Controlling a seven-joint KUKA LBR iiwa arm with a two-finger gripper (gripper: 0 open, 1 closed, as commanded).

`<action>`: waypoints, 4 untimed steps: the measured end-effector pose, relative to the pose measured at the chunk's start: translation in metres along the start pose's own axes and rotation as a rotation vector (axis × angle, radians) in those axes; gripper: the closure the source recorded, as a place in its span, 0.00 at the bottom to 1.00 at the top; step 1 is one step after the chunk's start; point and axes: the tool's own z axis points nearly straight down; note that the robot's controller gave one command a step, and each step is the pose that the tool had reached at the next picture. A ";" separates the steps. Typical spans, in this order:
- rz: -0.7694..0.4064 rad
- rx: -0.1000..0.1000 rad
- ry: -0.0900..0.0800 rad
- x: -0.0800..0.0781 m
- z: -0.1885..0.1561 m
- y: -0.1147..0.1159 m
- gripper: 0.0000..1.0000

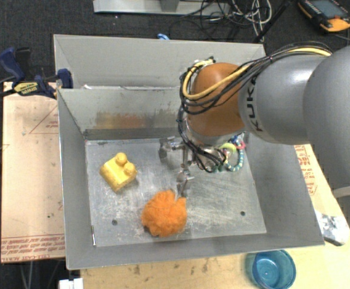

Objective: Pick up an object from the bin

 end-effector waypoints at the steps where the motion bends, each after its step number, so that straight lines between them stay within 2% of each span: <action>1: 0.000 0.000 0.000 0.000 0.000 0.000 0.00; 2: -0.057 0.001 0.001 0.019 -0.007 0.009 0.00; 3: -0.199 0.000 0.000 0.063 0.001 0.025 0.00; 4: -0.315 0.000 0.006 0.085 -0.008 0.071 0.00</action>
Offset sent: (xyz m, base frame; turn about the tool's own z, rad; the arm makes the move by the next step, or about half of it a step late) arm -0.0766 0.0153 0.0281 -0.2053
